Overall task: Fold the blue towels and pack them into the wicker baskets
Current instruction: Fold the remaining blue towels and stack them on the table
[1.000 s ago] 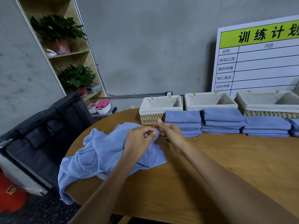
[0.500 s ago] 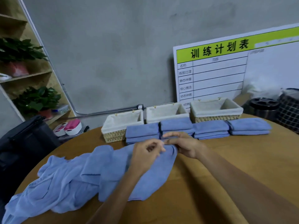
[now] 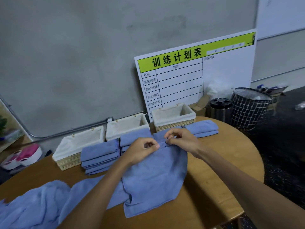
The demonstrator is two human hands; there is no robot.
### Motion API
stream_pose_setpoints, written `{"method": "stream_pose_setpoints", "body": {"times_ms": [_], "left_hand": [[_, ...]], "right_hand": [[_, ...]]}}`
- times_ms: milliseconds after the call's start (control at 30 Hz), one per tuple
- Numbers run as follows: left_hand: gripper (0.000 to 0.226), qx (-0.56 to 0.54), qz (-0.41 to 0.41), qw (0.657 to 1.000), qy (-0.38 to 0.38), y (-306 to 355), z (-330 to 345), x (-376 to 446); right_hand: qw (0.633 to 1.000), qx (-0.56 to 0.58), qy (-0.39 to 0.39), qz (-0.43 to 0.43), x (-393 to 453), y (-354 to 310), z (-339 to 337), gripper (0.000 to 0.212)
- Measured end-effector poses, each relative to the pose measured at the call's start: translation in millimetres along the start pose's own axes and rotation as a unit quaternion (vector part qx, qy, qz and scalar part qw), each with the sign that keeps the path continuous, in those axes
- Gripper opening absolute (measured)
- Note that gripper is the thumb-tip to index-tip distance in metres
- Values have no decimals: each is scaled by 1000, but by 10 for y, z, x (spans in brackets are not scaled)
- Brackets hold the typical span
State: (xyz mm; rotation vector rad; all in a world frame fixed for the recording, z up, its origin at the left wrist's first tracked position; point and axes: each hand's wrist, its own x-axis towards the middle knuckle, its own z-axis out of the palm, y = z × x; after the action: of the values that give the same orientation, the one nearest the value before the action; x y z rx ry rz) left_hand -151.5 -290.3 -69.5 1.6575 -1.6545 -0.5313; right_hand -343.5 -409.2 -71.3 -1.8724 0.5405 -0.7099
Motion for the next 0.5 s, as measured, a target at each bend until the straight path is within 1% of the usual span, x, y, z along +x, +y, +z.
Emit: {"method": "stream_pose_setpoints", "body": {"times_ms": [100,200,267,333,433,500], "left_hand": [[21,32,-5,999,-12,109,-47,46],[15,119,-33,991,-42,157,-235,-18],[16,189,-43,981,-29,167,-417,-90],[21,271,-63,960,-13,158,-623,-178],[18,402,-119,908,-15,141,-922,-369],[19,431,-143,891,9,136,-1132,-532]], "right_hand": [[990,-127,-19,-65,-9,13,-21,5],[967,-233,-18,-100,18,-51,3,7],[946,-297,-10,-126,36,-157,32,9],[926,-350,12,-138,49,-289,48,13],[917,-369,70,-138,73,-458,-19,15],[911,-377,81,-147,92,-580,-82,17]]}}
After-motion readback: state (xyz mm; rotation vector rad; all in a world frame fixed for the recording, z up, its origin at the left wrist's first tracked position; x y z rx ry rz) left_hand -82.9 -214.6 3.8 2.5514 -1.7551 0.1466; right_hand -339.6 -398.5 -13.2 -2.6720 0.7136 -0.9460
